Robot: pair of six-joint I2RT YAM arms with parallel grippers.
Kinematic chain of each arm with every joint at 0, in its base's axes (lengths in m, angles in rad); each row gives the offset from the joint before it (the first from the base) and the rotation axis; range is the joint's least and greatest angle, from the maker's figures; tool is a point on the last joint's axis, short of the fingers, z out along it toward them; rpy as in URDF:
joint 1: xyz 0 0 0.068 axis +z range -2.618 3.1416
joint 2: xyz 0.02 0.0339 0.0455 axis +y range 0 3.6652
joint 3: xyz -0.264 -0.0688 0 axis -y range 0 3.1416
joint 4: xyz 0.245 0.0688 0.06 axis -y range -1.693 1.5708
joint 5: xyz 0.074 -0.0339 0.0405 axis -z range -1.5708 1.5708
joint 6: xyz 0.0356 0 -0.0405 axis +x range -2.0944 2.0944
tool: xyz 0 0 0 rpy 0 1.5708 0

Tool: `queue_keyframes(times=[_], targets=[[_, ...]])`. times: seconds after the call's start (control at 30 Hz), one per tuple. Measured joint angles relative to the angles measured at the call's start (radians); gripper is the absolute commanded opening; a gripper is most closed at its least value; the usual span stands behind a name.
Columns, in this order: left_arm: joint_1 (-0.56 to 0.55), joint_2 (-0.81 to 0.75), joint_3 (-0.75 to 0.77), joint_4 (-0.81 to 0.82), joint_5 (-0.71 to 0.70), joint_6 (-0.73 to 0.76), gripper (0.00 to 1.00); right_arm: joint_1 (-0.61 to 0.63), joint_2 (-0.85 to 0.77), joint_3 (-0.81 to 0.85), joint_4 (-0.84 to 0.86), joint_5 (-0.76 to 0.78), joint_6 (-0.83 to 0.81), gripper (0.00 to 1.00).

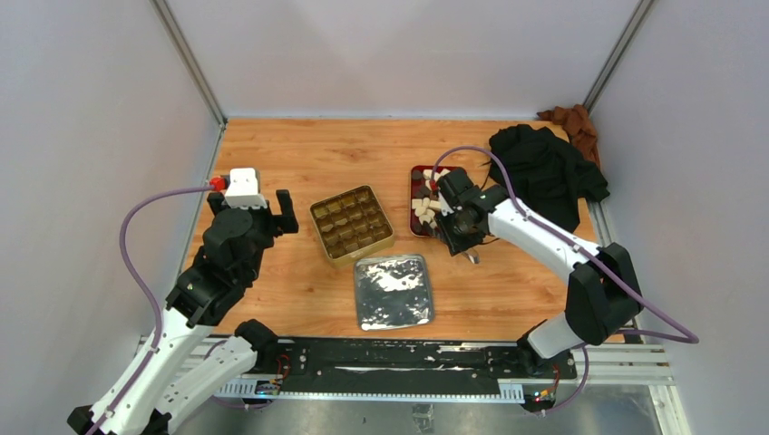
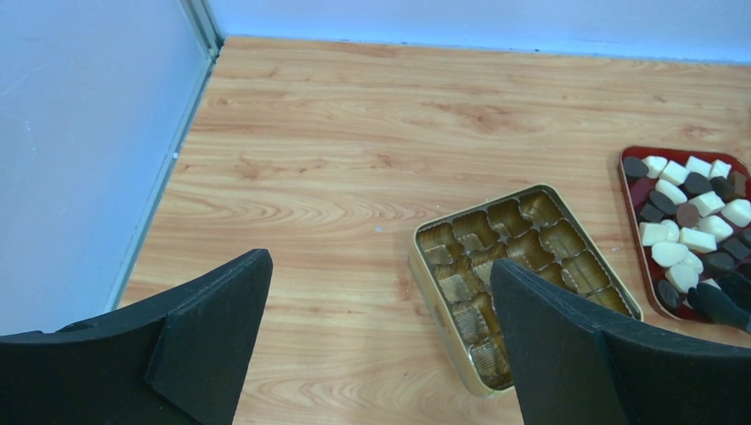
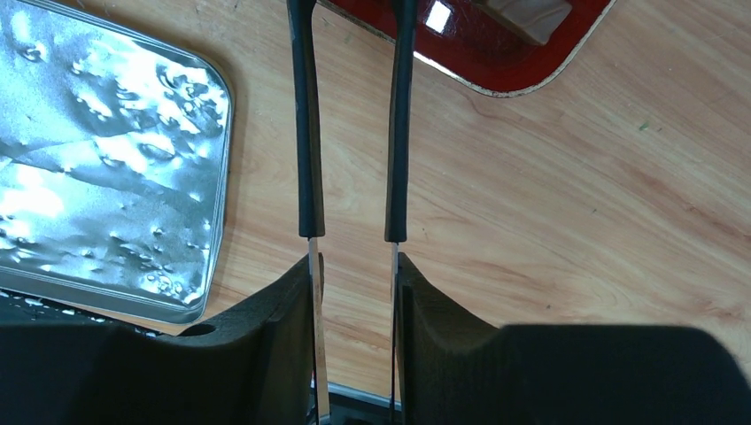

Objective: Pack the chocolate
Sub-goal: Pick up the fake chocolate from the plate.

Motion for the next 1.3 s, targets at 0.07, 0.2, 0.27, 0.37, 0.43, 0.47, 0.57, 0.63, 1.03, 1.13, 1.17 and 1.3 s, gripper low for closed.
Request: queue_keyframes(times=[0.07,0.2,0.27,0.37,0.43,0.47,0.57,0.63,1.03,1.13,1.17,1.3], targets=[[0.0,0.0,0.0,0.0,0.001,0.0,1.0,0.0,0.001,0.0,0.0,0.0,-0.002,0.32],[0.0,-0.001,-0.001,0.0,0.006,0.0,1.0,0.0,0.001,0.001,0.0,0.0,-0.006,0.23],[0.0,-0.001,-0.002,0.0,0.006,0.0,1.0,0.0,0.001,0.003,-0.002,0.0,-0.006,0.22],[0.0,-0.002,-0.003,0.0,0.007,0.0,1.0,0.0,-0.002,0.016,-0.008,0.0,-0.006,0.19],[0.0,-0.002,-0.003,0.0,0.007,0.0,1.0,0.0,-0.026,0.019,-0.016,0.0,-0.006,0.17],[0.0,-0.003,-0.003,0.0,0.007,-0.001,1.0,0.0,-0.028,0.019,-0.017,0.0,-0.006,0.16],[0.0,-0.006,-0.003,0.001,0.008,0.0,1.0,0.0,-0.049,0.021,-0.028,0.0,-0.006,0.15],[0.0,-0.009,-0.003,0.001,0.008,0.0,1.0,0.0,-0.063,0.032,-0.043,0.0,-0.006,0.14],[0.01,-0.022,-0.003,0.001,0.008,0.0,1.0,0.043,-0.084,0.178,-0.089,0.009,-0.014,0.14],[0.013,-0.027,-0.003,0.001,0.007,-0.001,1.0,0.072,-0.078,0.225,-0.094,0.011,-0.019,0.14],[0.013,-0.029,-0.003,0.001,0.006,-0.001,1.0,0.082,-0.071,0.243,-0.095,0.011,-0.021,0.14],[0.014,-0.036,-0.003,0.001,0.006,-0.001,1.0,0.119,-0.029,0.312,-0.093,0.012,-0.033,0.14]])
